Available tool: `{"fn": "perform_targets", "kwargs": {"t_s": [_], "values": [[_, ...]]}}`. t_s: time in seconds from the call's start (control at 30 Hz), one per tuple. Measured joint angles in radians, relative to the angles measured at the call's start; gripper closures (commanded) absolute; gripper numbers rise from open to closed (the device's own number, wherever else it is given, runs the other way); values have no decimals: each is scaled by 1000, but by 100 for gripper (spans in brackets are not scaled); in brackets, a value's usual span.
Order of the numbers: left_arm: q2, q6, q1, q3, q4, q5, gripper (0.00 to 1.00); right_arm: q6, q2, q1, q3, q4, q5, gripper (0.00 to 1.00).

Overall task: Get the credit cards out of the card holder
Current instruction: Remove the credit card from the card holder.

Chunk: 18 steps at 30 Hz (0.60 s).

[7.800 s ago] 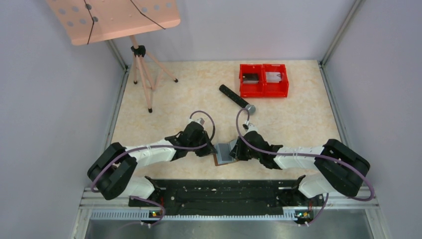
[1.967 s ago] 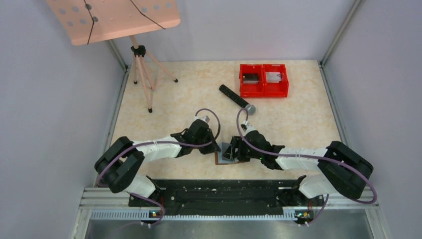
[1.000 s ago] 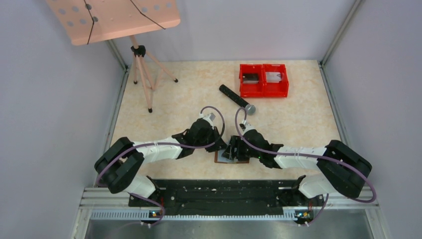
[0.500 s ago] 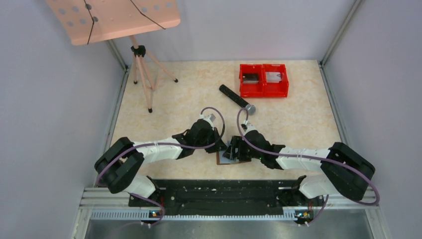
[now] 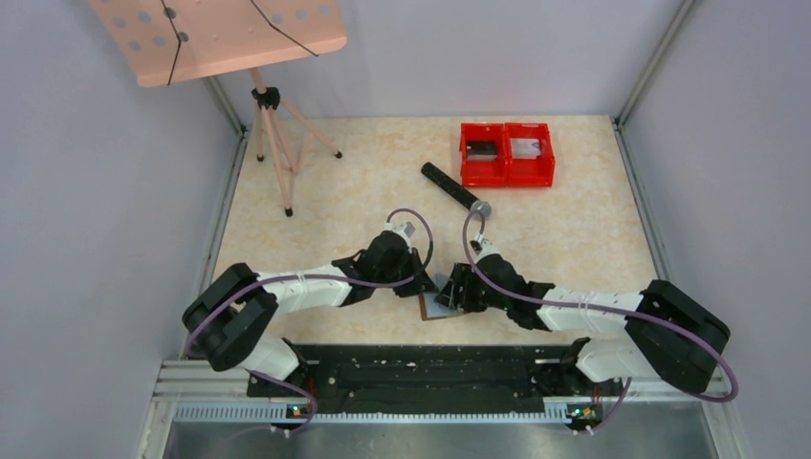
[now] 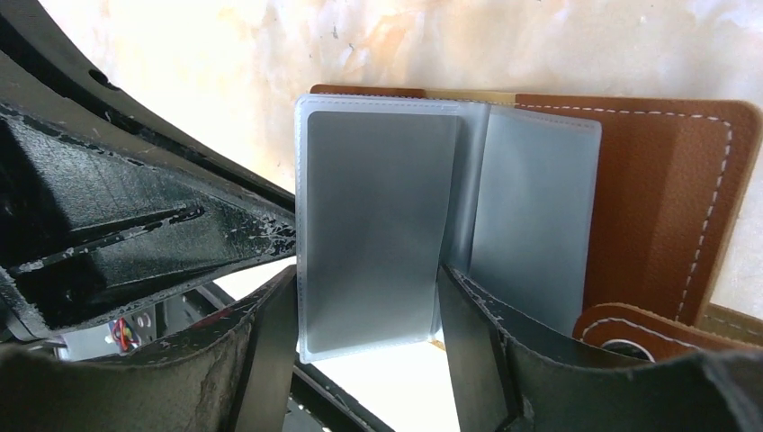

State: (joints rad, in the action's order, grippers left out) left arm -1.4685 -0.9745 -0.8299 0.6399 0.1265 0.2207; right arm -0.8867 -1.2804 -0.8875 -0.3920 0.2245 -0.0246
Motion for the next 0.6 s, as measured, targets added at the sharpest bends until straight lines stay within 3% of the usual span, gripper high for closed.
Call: {"fn": "perform_targets", "kwargs": {"t_s": [0.27,0.43,0.6], "values": [[-6,0,-3,0,-3,2,89,-10,18,0,20,12,5,48],[-13,1,-3,0,-3,2,89,-16,26,0,25,16,6,46],[-14,5,-3,0,-19,-2,90,-24,29,0,25,16,17,53]]}}
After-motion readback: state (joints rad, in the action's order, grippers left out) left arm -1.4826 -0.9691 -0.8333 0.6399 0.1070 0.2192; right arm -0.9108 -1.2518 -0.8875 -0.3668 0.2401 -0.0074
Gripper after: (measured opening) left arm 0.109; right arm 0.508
